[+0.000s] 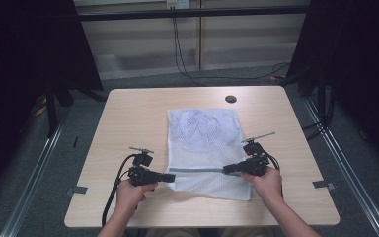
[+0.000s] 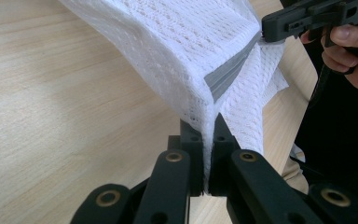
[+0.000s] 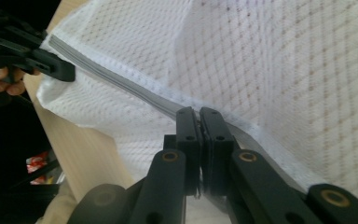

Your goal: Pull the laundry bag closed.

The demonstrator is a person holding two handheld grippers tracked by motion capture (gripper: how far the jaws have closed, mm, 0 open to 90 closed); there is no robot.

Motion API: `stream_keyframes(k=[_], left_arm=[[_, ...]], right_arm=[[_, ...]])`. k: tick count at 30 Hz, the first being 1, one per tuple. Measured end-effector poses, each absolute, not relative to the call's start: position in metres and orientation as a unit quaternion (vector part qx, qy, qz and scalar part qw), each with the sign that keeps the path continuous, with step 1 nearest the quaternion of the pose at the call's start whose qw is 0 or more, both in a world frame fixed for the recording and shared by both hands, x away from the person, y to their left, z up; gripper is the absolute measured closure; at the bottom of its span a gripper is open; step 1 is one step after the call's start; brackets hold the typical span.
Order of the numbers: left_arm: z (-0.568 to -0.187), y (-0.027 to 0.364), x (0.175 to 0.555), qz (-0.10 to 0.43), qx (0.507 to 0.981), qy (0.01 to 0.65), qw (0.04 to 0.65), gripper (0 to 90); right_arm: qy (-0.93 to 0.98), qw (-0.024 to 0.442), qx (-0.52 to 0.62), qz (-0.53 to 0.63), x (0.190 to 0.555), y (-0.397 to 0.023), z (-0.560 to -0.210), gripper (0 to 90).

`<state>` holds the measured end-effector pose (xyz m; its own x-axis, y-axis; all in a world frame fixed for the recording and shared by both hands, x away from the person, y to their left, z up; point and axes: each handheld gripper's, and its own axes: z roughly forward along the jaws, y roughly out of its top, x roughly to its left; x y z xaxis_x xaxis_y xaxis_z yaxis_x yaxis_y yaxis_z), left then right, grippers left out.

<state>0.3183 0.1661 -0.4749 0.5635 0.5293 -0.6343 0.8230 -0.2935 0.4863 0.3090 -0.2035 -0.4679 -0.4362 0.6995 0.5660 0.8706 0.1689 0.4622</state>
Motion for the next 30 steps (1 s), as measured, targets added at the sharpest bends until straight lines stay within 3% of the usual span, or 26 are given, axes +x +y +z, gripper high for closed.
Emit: stream_keyframes(k=[30], left_arm=[[-0.4747, 0.1660, 0.3175, -0.182, 0.780, 0.438, 0.409, 88.6]], right_arm=[[-0.750, 0.115, -0.525, -0.385, 0.3085, -0.2135, -0.4685, 87.4]])
